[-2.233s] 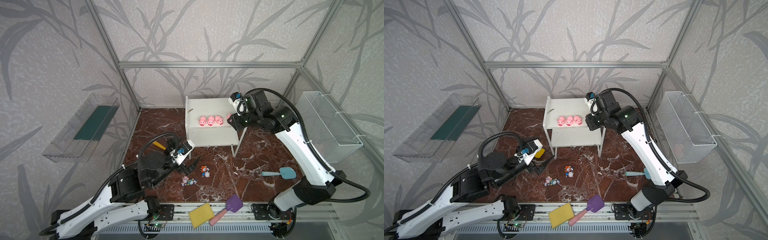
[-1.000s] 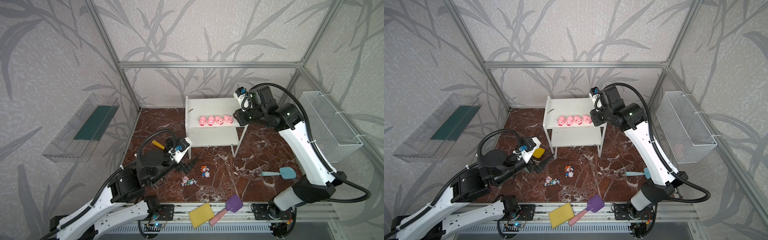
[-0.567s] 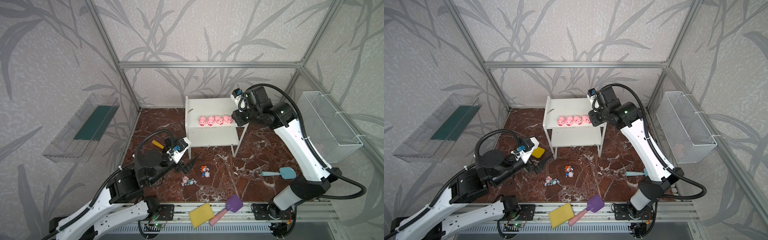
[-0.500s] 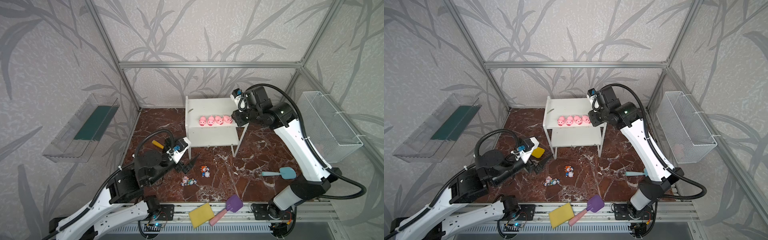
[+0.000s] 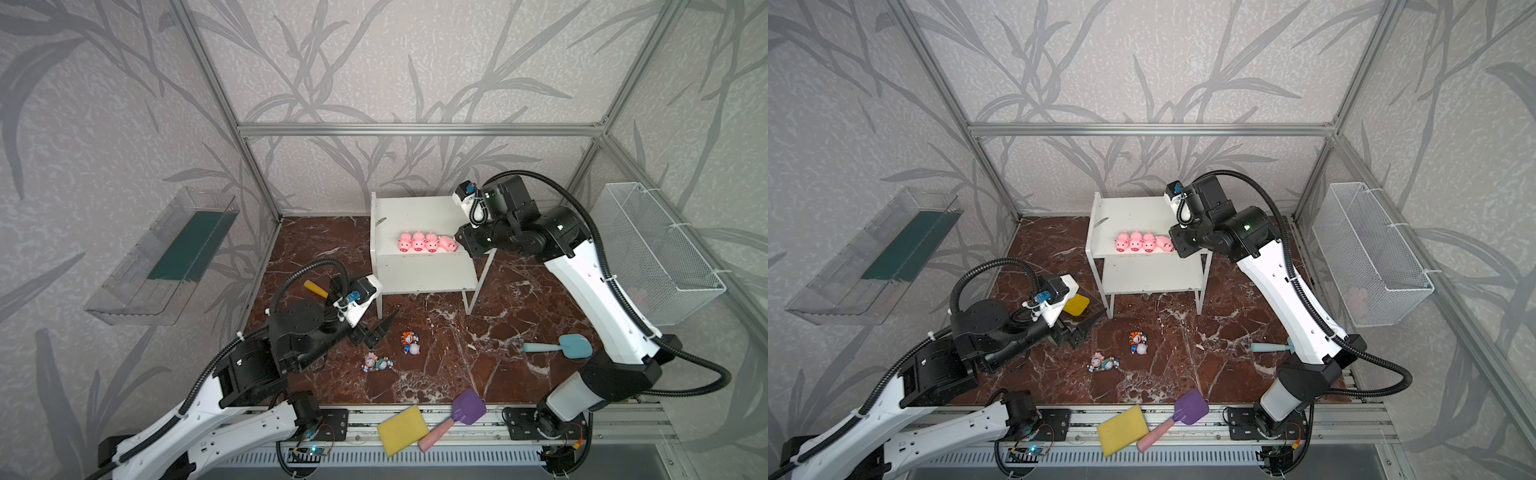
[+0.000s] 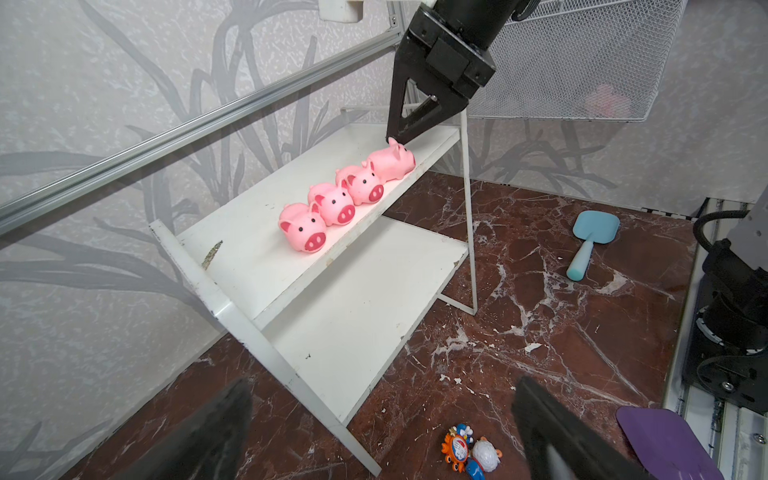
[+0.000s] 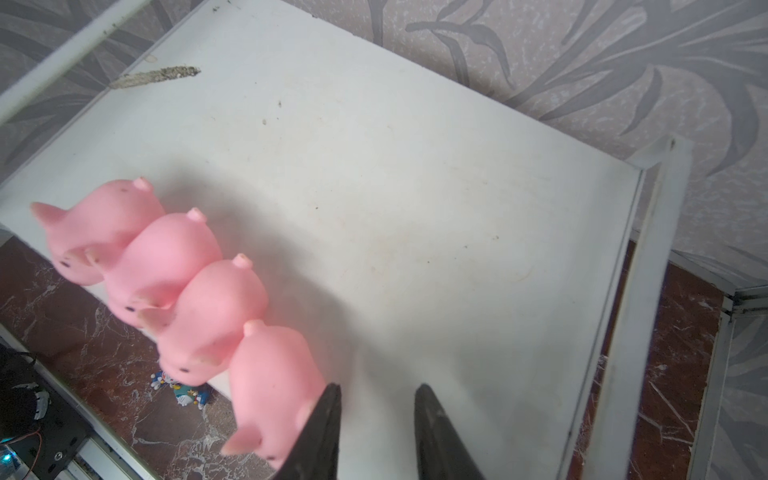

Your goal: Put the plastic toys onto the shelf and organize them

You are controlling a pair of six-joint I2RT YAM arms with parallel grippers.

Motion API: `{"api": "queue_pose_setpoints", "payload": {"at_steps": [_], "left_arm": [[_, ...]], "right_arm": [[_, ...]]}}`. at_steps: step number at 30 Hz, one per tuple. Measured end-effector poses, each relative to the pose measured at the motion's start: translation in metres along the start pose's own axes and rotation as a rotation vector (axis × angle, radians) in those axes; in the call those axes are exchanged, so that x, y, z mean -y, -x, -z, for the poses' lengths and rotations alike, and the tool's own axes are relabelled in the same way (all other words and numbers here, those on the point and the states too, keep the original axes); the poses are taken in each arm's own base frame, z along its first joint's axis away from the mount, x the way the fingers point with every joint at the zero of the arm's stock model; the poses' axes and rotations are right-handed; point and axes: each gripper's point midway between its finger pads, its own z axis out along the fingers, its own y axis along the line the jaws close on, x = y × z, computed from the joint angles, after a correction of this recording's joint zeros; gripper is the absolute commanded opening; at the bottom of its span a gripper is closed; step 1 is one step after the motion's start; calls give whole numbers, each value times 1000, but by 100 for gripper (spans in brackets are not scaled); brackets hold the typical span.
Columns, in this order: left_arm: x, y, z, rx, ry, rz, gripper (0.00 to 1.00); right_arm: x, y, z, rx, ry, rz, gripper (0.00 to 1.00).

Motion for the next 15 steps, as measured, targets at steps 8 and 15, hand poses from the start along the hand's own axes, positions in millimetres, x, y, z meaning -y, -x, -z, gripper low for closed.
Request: {"api": "queue_pose_setpoints", "payload": {"at_steps": [8,15], "left_arm": [[1,0,0,1,-9,6,99],[1,0,-1,-2,-10,7,99]], "right_arm": [[4,-7,-1,-16,-32,1,32],[6,-13,12,0,-36,9,32]]}}
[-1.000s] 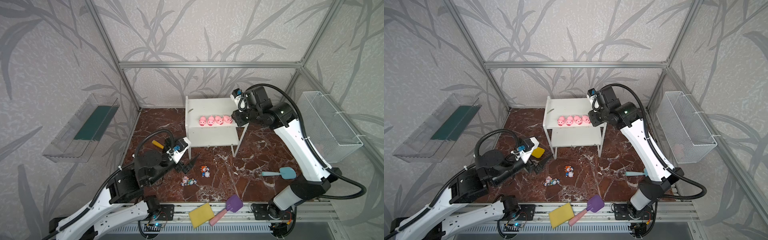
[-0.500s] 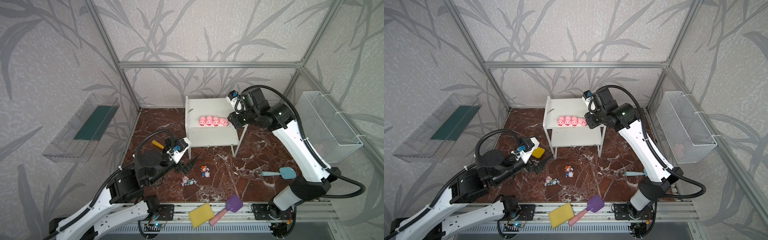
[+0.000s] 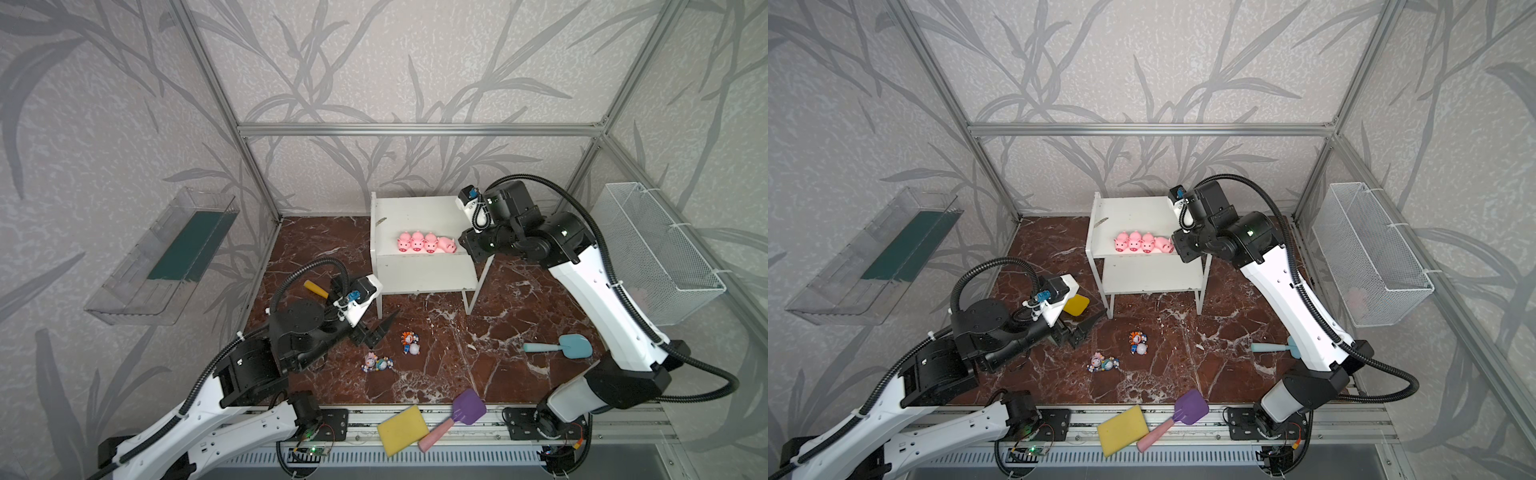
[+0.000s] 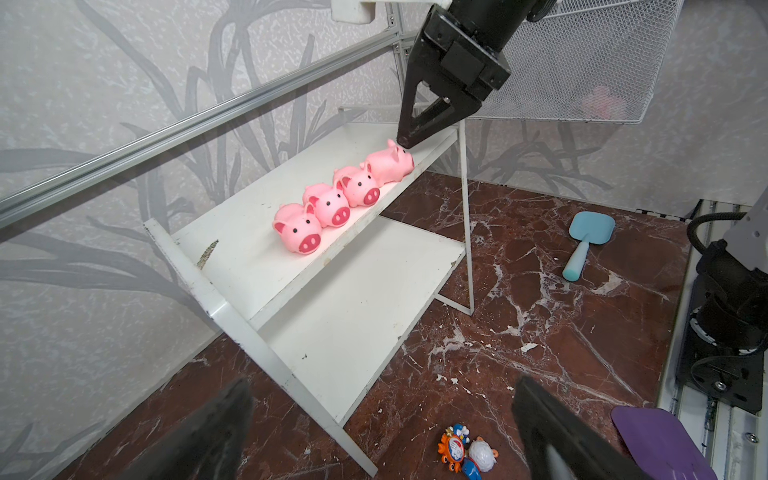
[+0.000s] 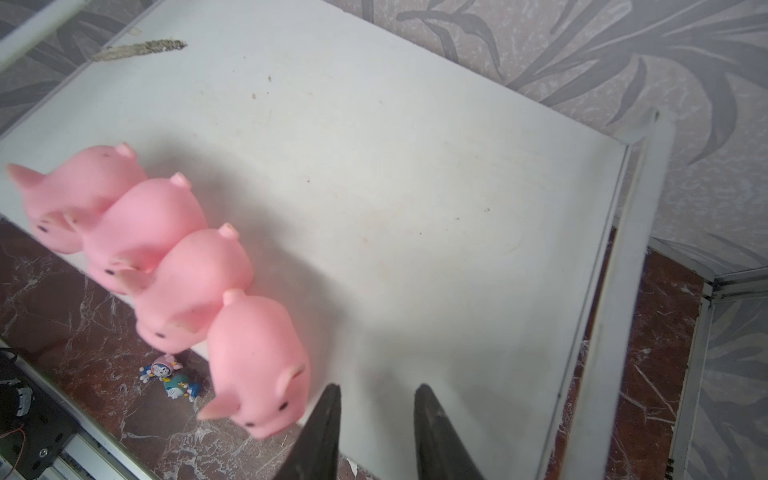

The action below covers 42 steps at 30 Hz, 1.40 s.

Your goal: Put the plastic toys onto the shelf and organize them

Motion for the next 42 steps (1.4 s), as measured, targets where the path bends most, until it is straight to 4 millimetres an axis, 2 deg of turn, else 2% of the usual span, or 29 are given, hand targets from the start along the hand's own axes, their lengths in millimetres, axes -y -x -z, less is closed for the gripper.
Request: {"api": "queue_pose_setpoints", "payload": {"at_steps": [4,8,12,16,21,29,42], "left_arm": [[0,-1,-2,-4,-1,7,99],[0,-1,-4,-8,-3,12,99],[1,-1,-5,-7,-8,18,99],[1,-1,-4,-6,-10,20,99],[1,-1,-5,-6,-13,21,99],[0,-1,-4,-4,-8,22,99],[-3,-1,-3,-3,0,25,99]], "right_arm": [[-10,-5,17,32,40,35,31],[-26,-1,30,72,87,75,33],[-38,-1,28,78,123,100,41],[-41,0,25,78,136,113,50],[-44,3,22,87,152,125,56],[-42,5,5,71,185,106,55],[-40,10,-5,78,257,81,49]]}}
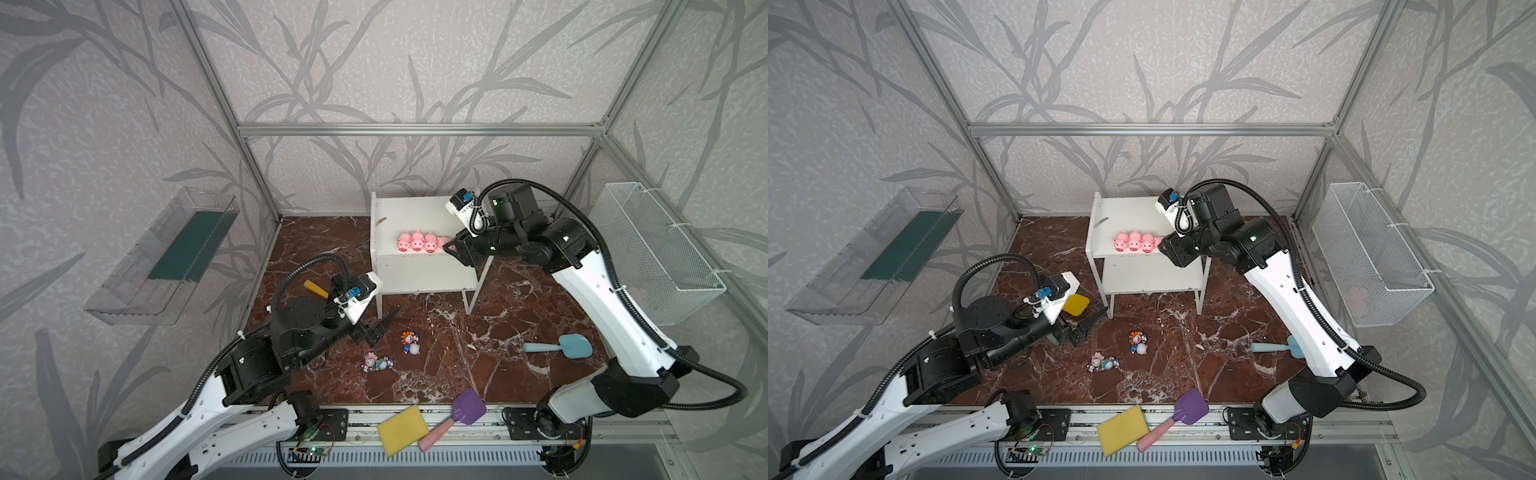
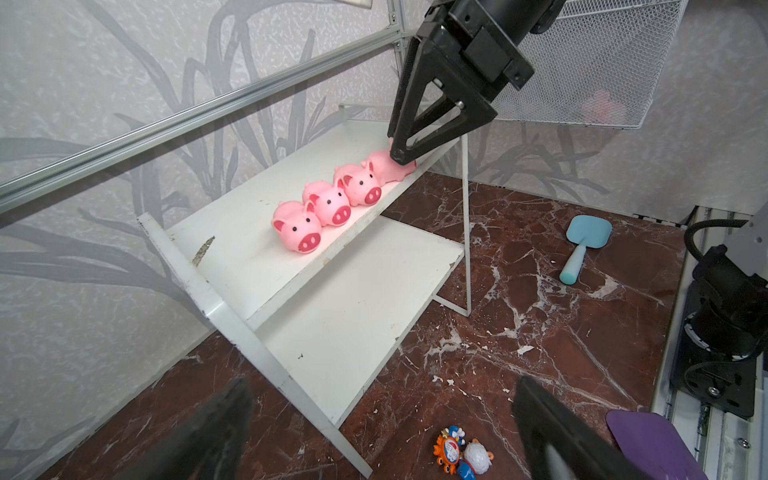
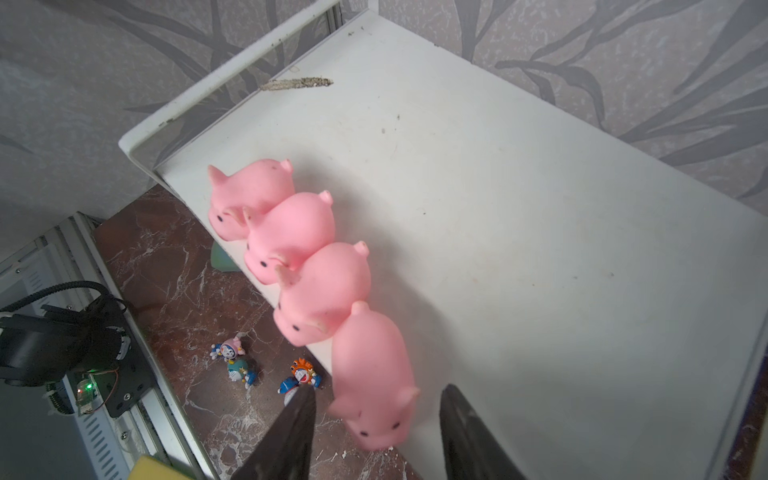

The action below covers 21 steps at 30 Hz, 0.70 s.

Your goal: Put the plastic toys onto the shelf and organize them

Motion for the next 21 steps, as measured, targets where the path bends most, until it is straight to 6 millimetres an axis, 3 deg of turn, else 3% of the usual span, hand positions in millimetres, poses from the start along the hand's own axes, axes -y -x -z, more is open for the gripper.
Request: {"api": "queue_pose_setpoints", "payload": {"at_steps": [5,12,21], "left_arm": [[-1,0,0,-1,3,1,99],[-2,0,0,-1,5,2,99],[-2,0,0,-1,5,3,99]], "right_arm": [[-1,-5,-5,-13,20,-2,48],[2,-4,-7,-6,26,-7,36],[8,-2,-10,6,15,-31,30]]}}
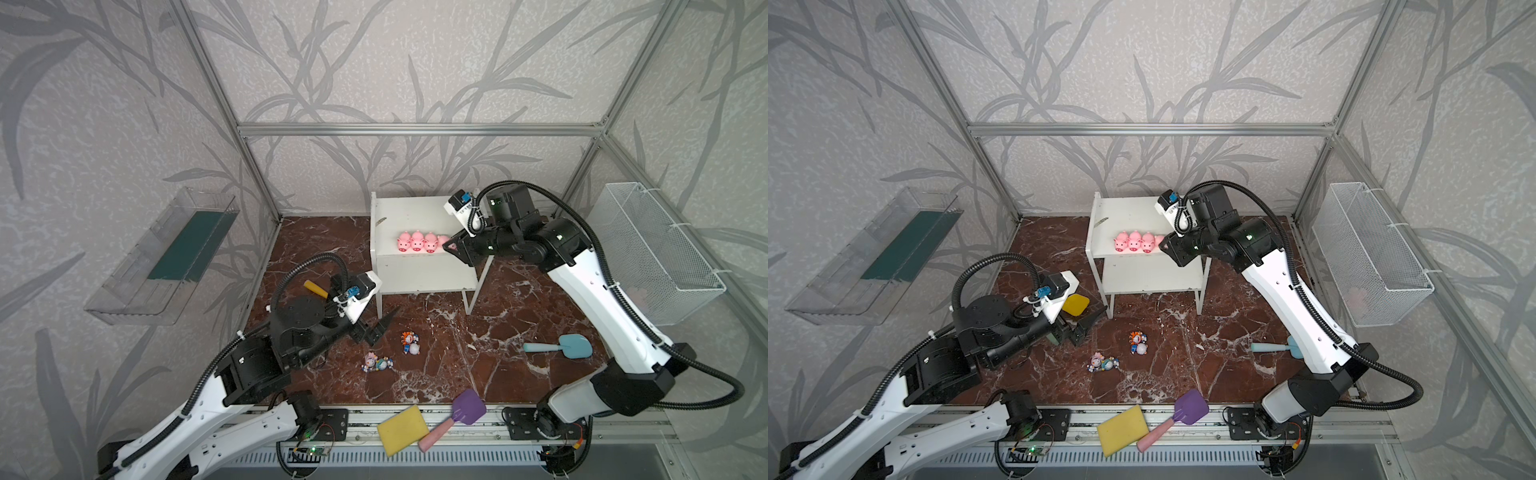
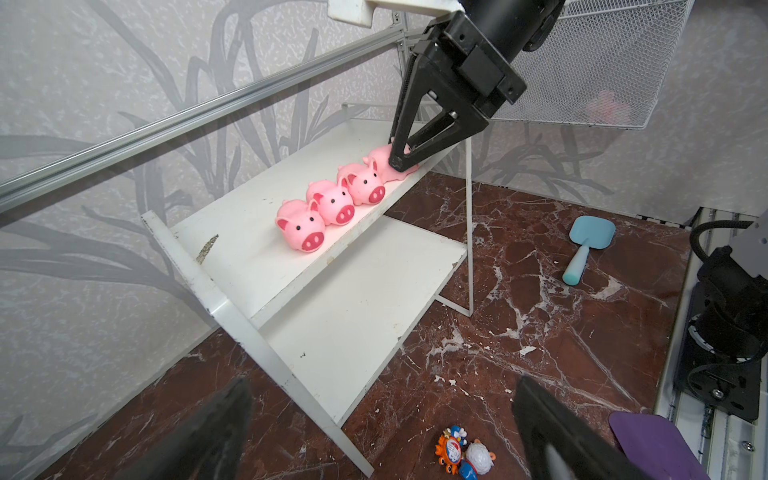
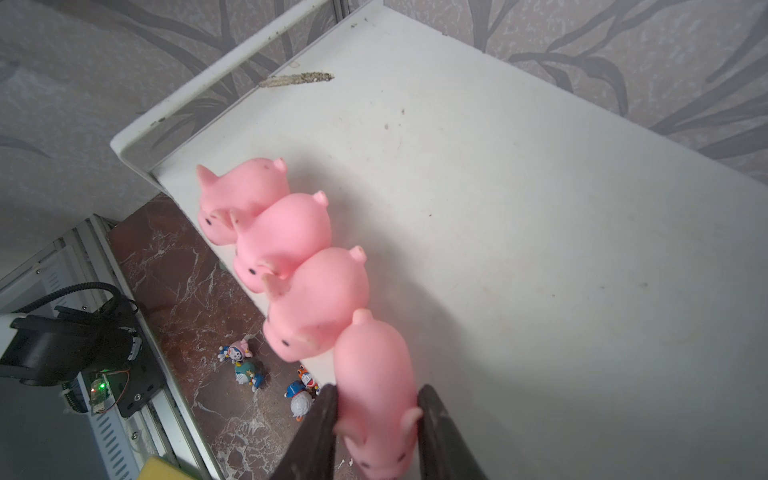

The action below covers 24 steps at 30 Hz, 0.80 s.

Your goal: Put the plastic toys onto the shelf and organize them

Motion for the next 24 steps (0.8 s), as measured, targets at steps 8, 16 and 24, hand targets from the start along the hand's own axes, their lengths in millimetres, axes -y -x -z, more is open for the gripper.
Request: {"api": "queue_pose_setpoints", "payload": {"at_steps": [8,16,24], "left_arm": [[0,0,0,1,-2,1,99],[0,0,0,1,-6,2,99],[1,0,0,2,-11,9,99]], "right_arm": [[10,1,0,4,-48,-23,30],[13,1,1,4,-61,-41,52],[22,5,12,30,-93,-53,55]]}}
